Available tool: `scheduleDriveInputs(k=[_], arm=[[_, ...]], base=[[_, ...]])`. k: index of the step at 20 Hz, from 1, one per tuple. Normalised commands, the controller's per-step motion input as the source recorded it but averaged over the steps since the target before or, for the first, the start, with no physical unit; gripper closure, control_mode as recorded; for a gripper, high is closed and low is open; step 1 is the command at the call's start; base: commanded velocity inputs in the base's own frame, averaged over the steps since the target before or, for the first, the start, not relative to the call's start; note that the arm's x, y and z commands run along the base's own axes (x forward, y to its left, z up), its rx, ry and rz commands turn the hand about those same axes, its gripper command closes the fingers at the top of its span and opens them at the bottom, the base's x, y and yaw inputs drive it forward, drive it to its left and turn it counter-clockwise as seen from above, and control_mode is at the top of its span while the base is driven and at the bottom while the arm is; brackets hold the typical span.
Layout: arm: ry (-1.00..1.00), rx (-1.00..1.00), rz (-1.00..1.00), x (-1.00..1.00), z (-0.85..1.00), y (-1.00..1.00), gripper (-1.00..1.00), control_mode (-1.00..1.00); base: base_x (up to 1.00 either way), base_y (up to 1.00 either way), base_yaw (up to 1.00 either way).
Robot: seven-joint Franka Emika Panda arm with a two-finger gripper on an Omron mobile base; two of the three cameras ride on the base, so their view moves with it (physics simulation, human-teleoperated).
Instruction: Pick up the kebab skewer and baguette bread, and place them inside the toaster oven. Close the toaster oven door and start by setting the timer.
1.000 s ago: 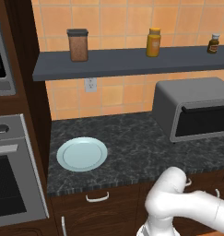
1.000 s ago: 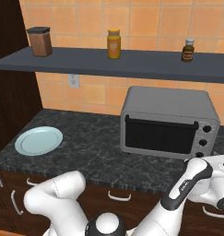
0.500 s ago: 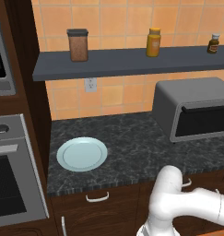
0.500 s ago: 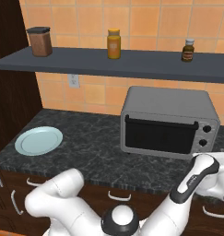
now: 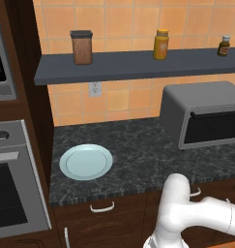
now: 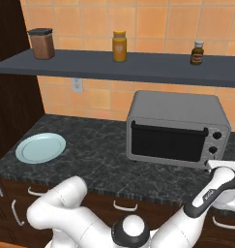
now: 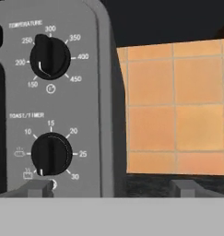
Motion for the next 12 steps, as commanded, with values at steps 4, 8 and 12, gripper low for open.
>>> scheduleDriveInputs(k=[4,8,12], arm=[[-0.05,0.05,0.04,0.27,-0.17,0.0,-1.0,-1.0],[-0.04,0.03,0.05,0.3,-0.15,0.0,-1.0,-1.0],[-0.08,0.03,0.06,0.15,-0.03,0.0,-1.0,-1.0]], base=[[0.0,0.0,0.0],[0.0,0.0,0.0],[0.0,0.0,0.0]])
